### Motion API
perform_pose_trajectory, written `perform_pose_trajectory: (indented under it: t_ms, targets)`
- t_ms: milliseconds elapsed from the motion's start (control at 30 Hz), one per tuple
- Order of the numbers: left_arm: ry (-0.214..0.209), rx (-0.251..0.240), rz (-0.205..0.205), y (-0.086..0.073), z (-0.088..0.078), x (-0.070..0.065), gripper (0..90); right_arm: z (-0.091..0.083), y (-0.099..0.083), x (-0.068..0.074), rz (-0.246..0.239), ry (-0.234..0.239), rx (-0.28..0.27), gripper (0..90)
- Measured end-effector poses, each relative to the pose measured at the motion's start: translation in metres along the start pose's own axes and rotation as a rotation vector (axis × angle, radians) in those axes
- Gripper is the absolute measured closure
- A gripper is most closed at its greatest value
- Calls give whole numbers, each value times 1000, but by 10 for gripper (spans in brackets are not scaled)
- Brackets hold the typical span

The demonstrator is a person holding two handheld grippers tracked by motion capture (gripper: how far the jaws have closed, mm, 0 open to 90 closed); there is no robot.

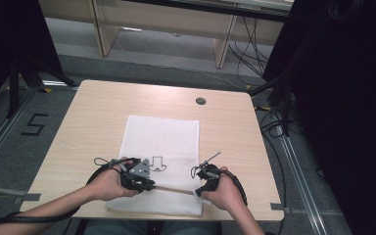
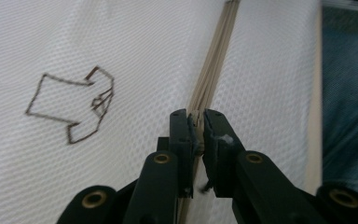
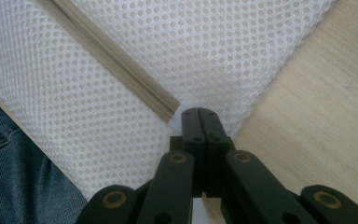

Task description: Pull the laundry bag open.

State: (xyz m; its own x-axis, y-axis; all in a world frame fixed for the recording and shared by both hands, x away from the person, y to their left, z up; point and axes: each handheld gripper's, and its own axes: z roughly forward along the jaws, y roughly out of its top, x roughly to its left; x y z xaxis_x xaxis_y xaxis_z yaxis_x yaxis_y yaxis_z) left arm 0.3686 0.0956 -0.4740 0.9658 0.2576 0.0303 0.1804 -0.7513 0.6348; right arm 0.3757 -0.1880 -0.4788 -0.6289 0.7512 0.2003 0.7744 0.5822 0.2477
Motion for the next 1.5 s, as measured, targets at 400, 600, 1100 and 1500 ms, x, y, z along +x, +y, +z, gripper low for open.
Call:
perform_pose_trajectory:
  t_ms: [400,600,1100,1500]
  targets:
    - [-8,-19,-54,-11,-12,4,822,0,0,0,-4,-9,-2,900]
    - [-21,-18,-51,-11,-13,1,822,0,1,1,18,-8,3,900]
    - [-19,-22,-59,-18,-15,-5,823,1,1,1,-16,-14,2,900]
    - [-21,-40,-87,-27,-21,-4,822,0,1,1,-2,-17,8,900]
